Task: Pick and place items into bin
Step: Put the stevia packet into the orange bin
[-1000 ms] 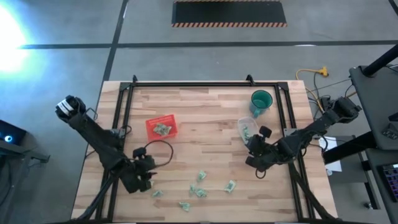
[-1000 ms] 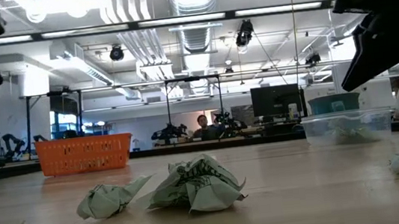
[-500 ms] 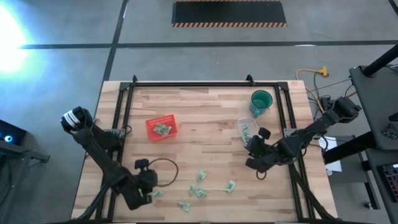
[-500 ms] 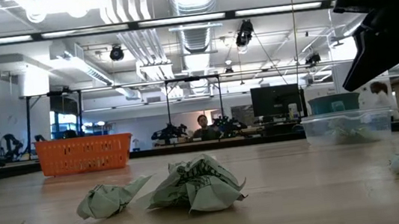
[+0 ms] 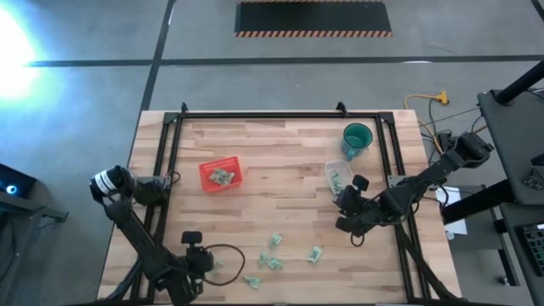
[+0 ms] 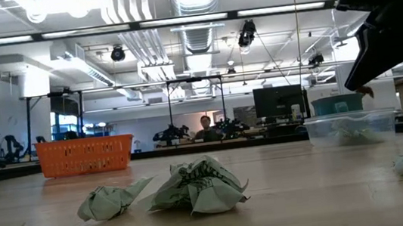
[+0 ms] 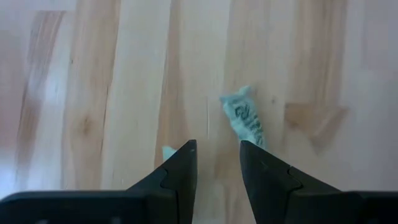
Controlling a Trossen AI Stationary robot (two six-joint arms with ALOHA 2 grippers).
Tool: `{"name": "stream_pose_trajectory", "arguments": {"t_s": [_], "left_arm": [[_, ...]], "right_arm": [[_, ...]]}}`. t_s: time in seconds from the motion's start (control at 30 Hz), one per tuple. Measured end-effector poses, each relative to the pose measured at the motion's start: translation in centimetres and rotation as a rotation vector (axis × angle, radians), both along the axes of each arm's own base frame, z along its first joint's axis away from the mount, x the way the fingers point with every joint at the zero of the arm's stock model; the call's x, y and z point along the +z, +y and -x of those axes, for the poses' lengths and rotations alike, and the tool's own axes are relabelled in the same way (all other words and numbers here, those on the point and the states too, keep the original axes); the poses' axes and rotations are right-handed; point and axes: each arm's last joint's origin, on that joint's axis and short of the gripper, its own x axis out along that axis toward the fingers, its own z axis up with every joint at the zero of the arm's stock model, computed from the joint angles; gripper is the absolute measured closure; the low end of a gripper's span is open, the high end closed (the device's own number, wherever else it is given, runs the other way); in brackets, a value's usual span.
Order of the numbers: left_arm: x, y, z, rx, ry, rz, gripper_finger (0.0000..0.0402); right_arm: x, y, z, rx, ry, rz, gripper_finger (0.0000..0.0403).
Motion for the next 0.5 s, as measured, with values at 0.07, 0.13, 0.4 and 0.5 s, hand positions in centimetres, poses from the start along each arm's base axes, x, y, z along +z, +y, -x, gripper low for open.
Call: {"name": "stream_pose_trajectory", "arguments": {"t_s": [0.07, 0.13, 0.4, 0.5], "left_arm": [[-0.3, -0.2, 0.1, 0.004, 0.021, -0.027, 0.0297], [-0.5, -0.4, 0.2, 0.024, 0.036, -0.041, 0.0297], [-1.1, -0.1, 0.5, 0.063, 0.067, -0.065, 0.0297], [-1.3, 0.0, 0.7, 0.078, 0.069, -0.065, 0.0297]], "right_arm": [[0.0, 0.0, 0.0, 0.003, 0.000, 0.001, 0.0312], [0.0, 0.0, 0.0, 0.003, -0.001, 0.001, 0.0314], [0.0, 0.1, -0.1, 0.007, -0.008, -0.002, 0.0319], [0.0, 0.1, -0.1, 0.007, -0.010, -0.004, 0.0316]]}}
